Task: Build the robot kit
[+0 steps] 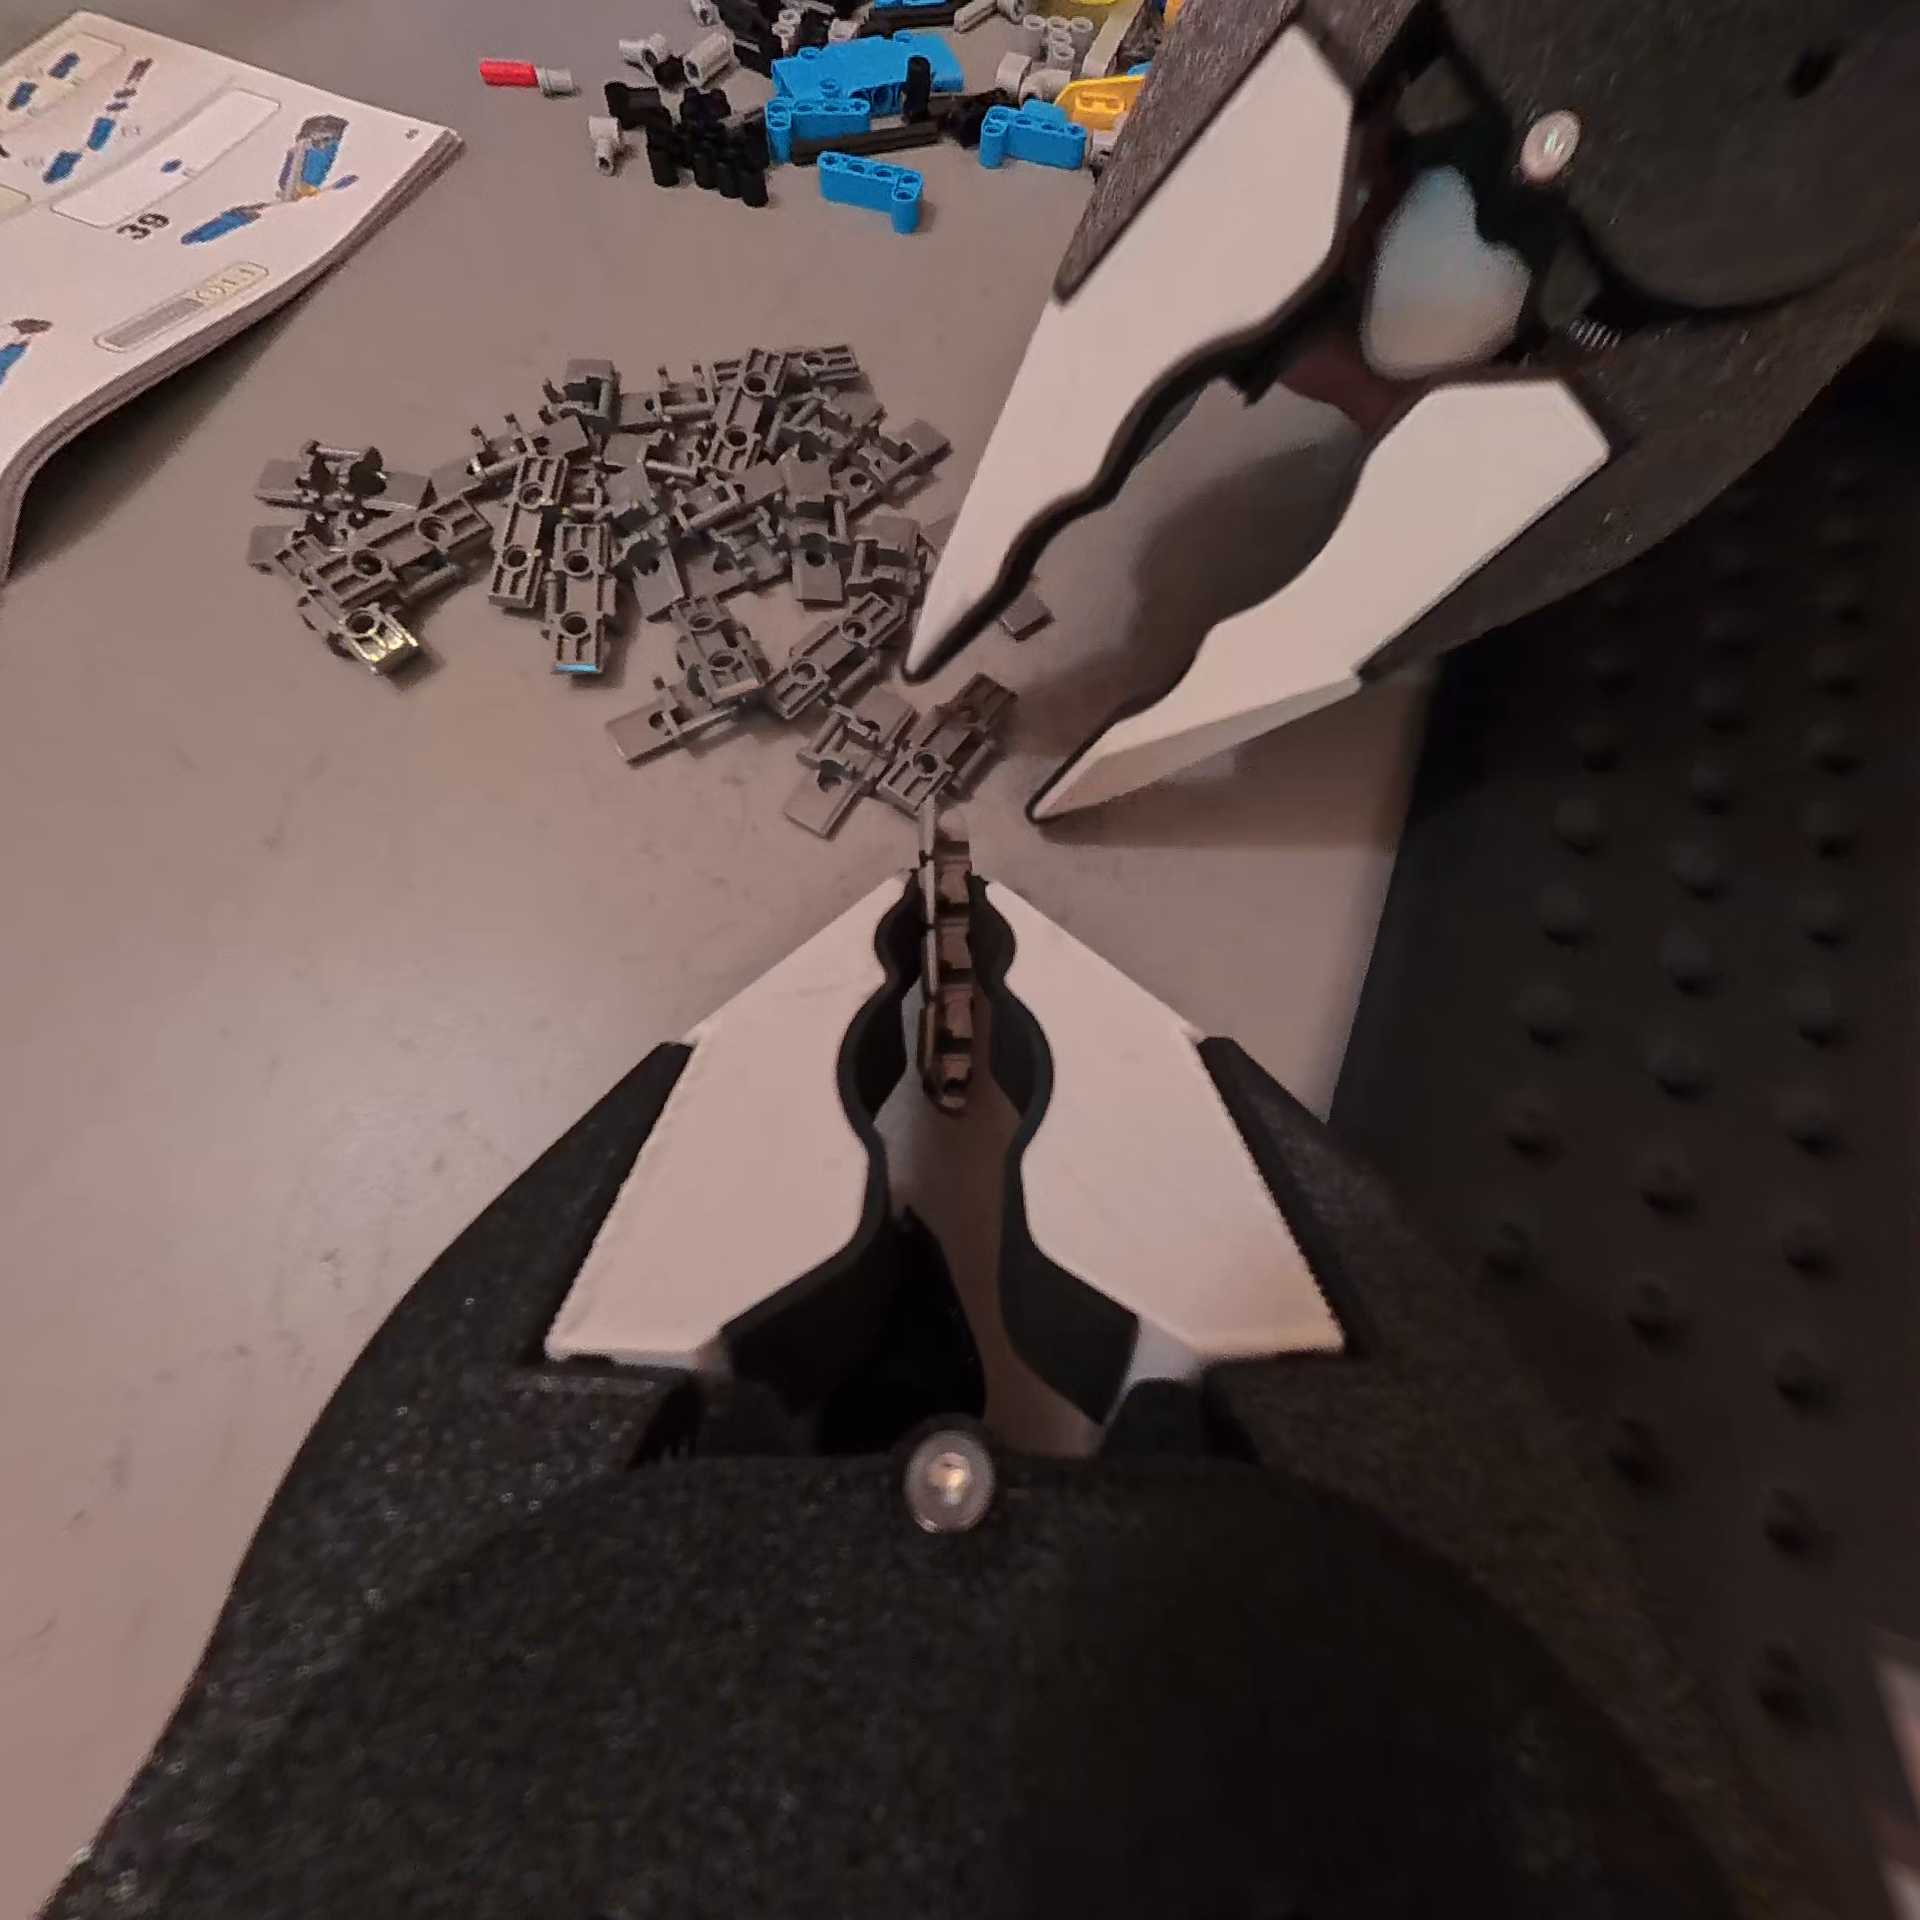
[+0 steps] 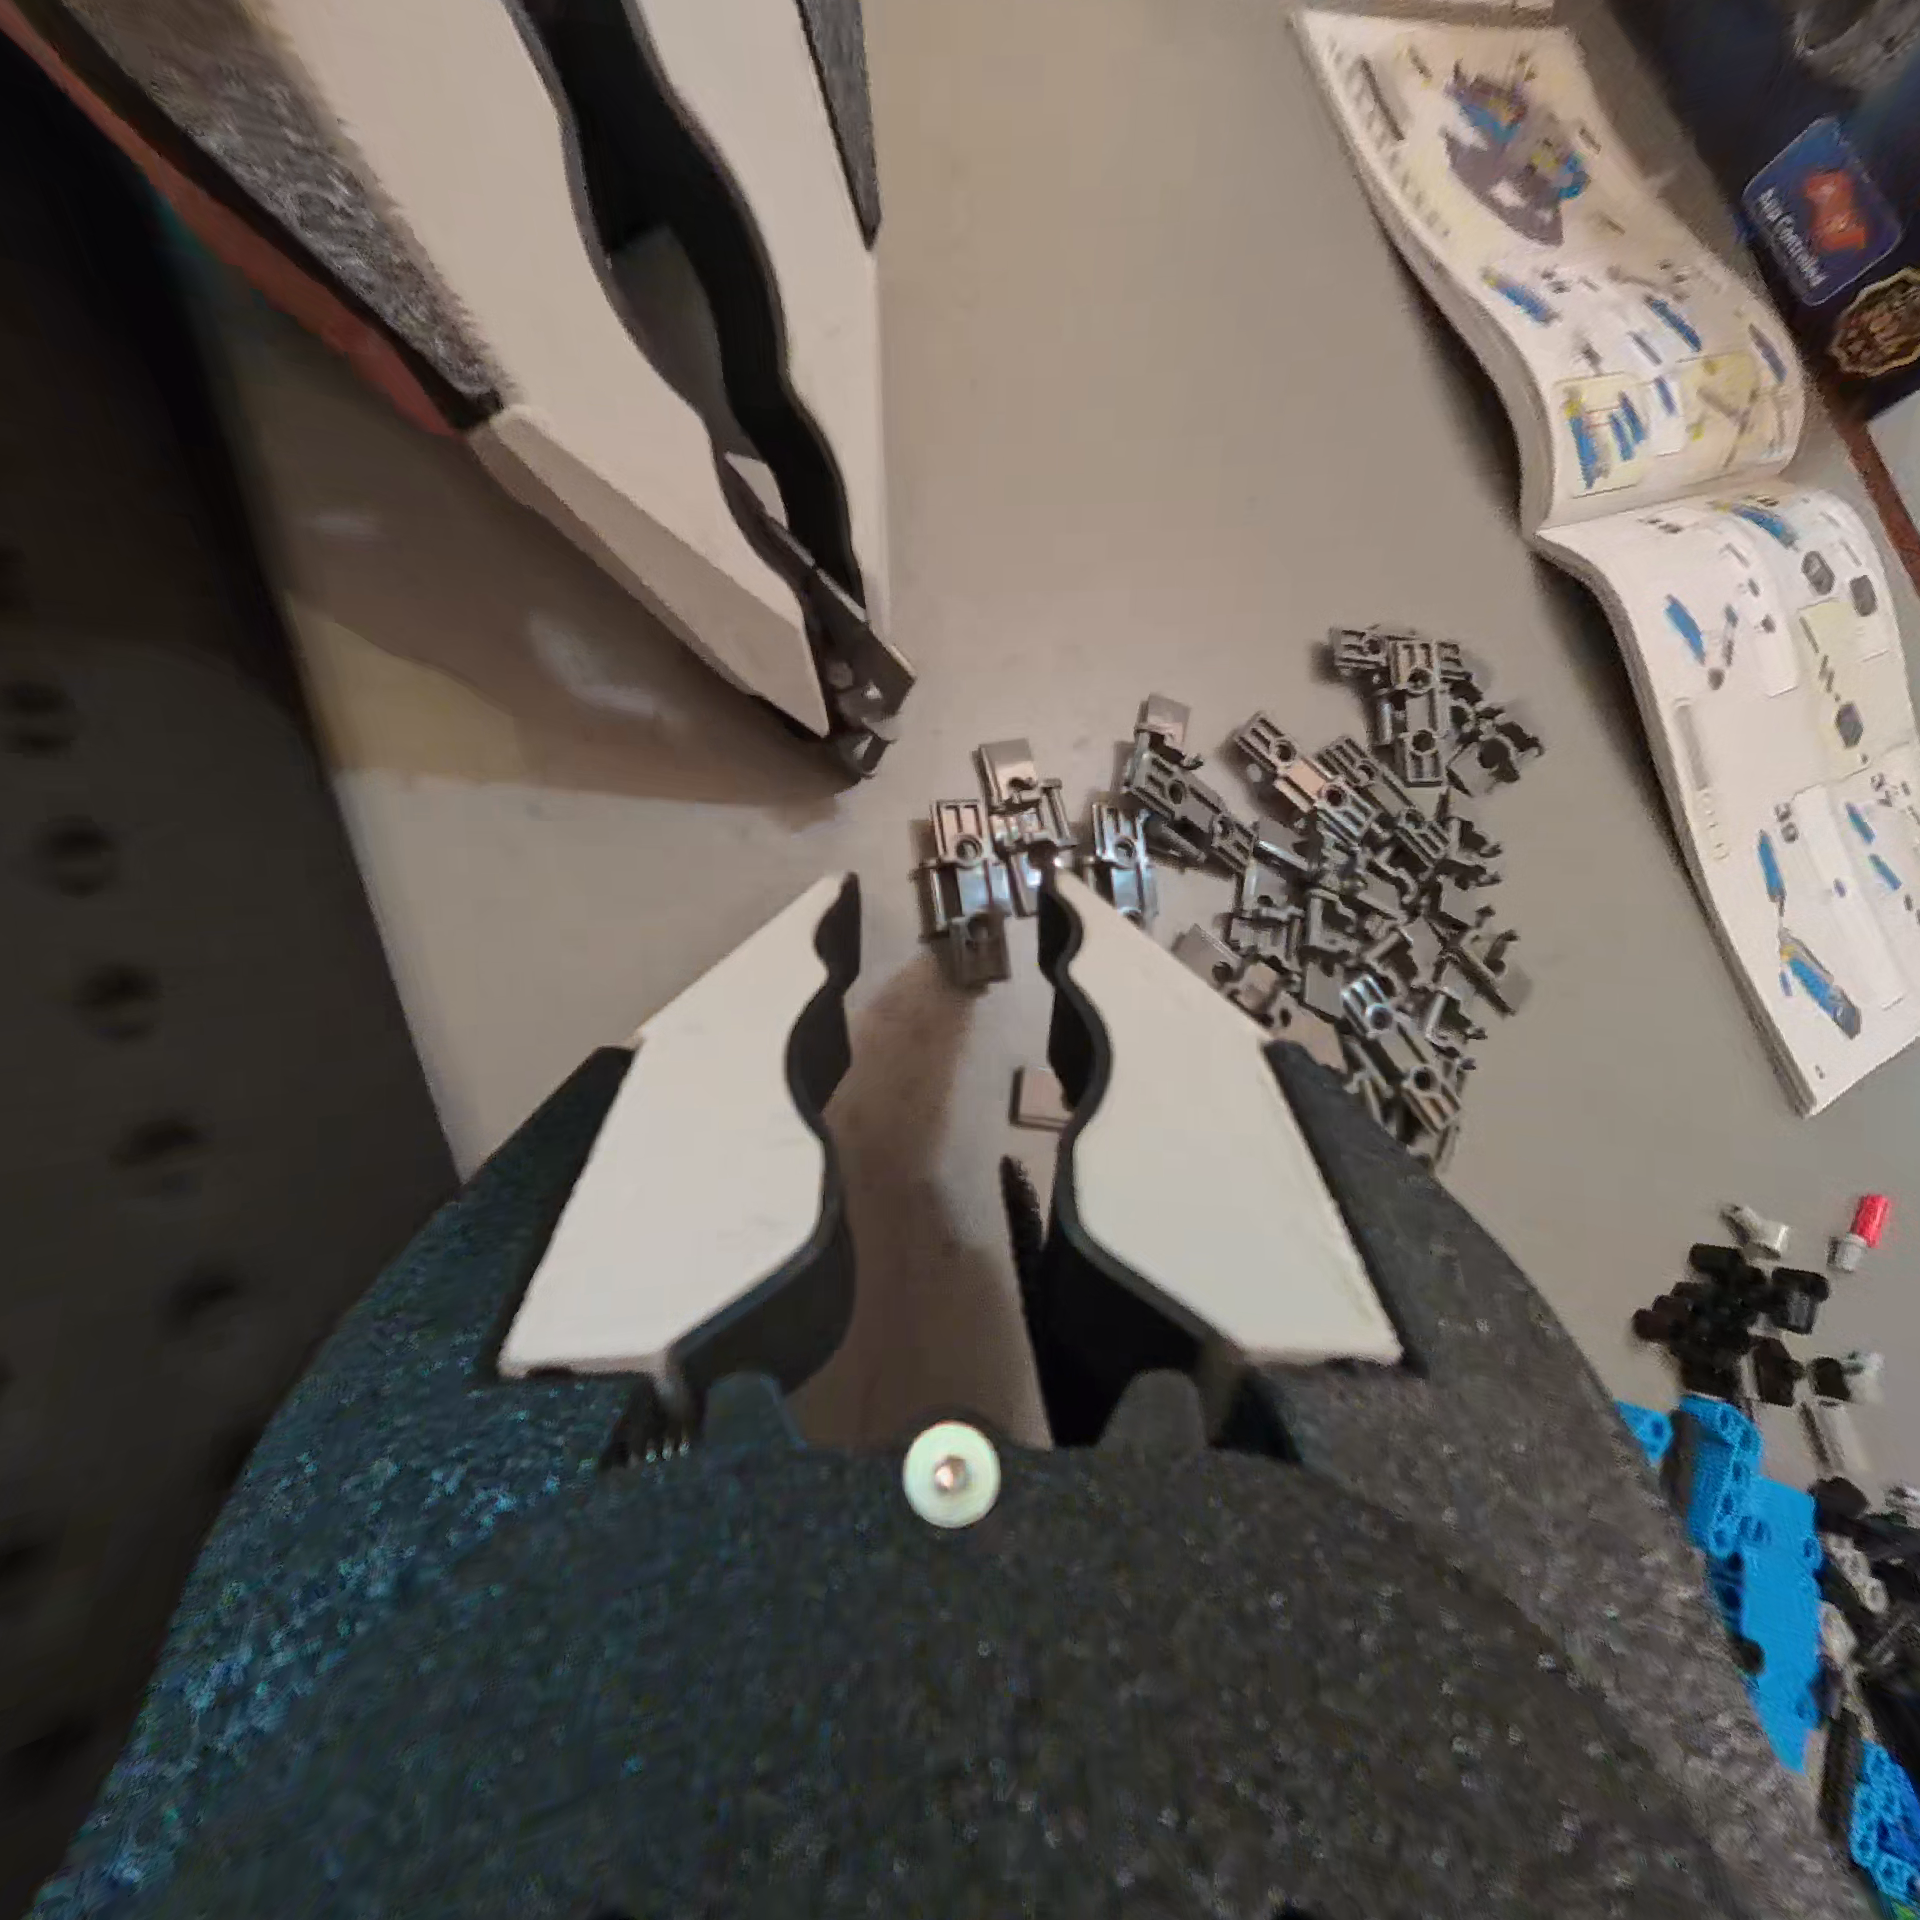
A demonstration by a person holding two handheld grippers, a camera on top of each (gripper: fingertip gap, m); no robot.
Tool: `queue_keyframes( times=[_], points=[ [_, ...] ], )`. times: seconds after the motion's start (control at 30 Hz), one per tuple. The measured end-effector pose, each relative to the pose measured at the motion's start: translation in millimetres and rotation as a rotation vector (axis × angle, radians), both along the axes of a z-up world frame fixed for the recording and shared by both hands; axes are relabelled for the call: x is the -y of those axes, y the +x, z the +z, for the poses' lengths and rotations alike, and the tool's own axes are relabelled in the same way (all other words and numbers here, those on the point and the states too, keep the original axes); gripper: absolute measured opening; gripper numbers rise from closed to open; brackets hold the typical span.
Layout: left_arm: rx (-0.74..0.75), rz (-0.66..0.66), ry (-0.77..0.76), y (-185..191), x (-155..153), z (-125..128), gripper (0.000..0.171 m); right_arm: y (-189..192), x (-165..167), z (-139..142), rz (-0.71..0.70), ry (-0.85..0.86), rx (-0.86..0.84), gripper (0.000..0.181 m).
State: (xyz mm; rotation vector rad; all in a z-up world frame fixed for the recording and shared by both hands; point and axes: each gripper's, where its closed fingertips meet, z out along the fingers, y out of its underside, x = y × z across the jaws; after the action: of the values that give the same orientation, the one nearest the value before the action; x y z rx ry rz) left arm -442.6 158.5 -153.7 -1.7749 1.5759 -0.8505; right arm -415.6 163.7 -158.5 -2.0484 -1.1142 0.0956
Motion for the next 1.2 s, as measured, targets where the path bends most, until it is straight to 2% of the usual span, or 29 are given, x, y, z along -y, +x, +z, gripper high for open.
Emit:
queue_keyframes(
  times=[0.17, 0.23, 0.37, 0.67, 0.73, 0.8, 0.93, 1.07, 1.2],
  points=[
    [-0.019, -0.02, 0.021, -3, 1, -3, 0.008, -6, -8, -6, -0.001, 0.016, 0.07, 0.023],
    [-0.031, -0.03, 0.034, -4, 1, -5, 0.008, -7, -6, -8, 0.01, -0.024, 0.038, 0.016],
    [-0.09, -0.055, 0.073, -8, 2, -14, 0.008, -7, -4, -10, 0.009, -0.102, -0.025, 0.012],
    [-0.064, -0.077, -0.03, -8, 6, -10, 0.021, -6, 0, -7, 0.009, -0.237, -0.167, 0.011],
    [-0.039, -0.072, -0.055, -8, 5, -7, 0.02, -6, 0, 1, 0.007, -0.255, -0.237, 0.011],
    [0.008, -0.074, -0.07, -8, 5, 1, 0.008, -11, 4, 13, 0.024, -0.283, -0.34, 0.011],
    [0.085, -0.119, -0.151, -10, 11, 13, 0.007, -29, 12, 37, 0.066, -0.388, -0.623, 0.011],
    [0.153, -0.165, -0.209, -12, 16, 24, 0.007, -39, 11, 48, 0.078, -0.481, -0.806, 0.011],
    [0.305, -0.206, -0.306, -13, 23, 49, 0.007, -43, 11, 66, 0.11, -0.521, -0.968, 0.01]
  ],
)
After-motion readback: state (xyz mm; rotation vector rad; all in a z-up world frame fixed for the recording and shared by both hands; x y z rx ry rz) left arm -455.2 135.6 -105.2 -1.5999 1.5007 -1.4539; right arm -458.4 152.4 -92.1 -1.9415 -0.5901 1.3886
